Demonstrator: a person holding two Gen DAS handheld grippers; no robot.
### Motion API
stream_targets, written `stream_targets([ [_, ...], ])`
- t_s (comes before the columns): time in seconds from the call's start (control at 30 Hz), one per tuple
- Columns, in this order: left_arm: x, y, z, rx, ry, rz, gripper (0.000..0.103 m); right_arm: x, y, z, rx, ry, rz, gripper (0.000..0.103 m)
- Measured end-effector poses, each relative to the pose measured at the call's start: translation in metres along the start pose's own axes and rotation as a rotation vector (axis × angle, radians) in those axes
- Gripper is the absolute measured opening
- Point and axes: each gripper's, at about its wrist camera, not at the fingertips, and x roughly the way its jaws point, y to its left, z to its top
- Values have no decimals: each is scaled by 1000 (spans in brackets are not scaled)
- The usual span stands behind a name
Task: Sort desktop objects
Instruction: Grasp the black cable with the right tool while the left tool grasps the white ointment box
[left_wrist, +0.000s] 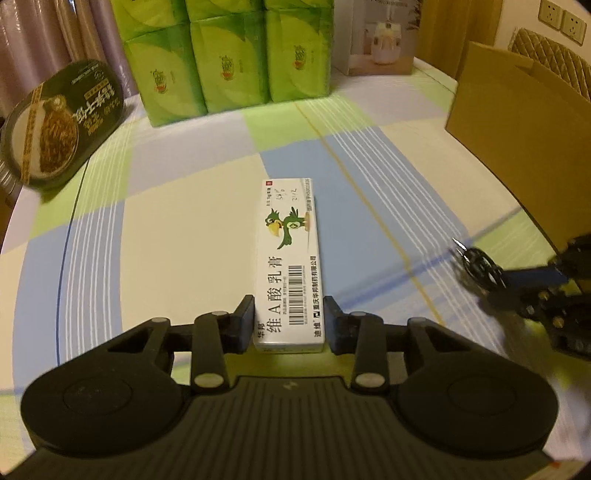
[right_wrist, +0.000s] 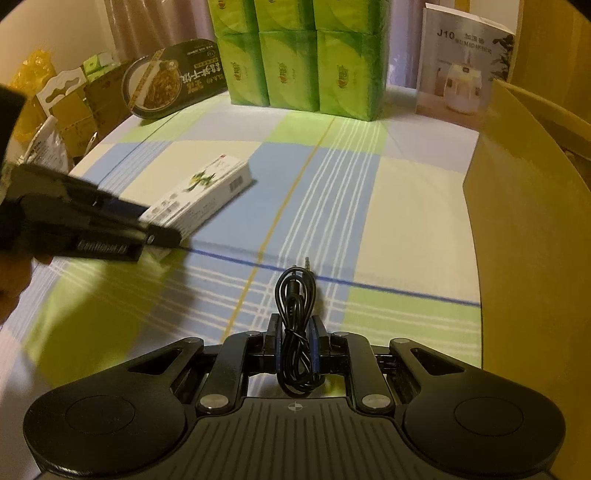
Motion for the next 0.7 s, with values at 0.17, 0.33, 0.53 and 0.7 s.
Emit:
stream_targets([
  [0.17, -31, -27, -37, -73, 17, 12, 33, -20, 6, -23, 15, 10, 15, 11],
  [0.33, -71, -69, -83, -106, 24, 6, 33, -51, 15, -59, 22, 15, 33, 11],
  [0.53, -108, -117, -126, -111, 20, -4, 33, -86, 17, -101, 38, 12, 27, 11],
  [0.7, -116, -133, -142, -120, 14, 9, 34, -97, 15, -126, 37, 9, 12, 11],
])
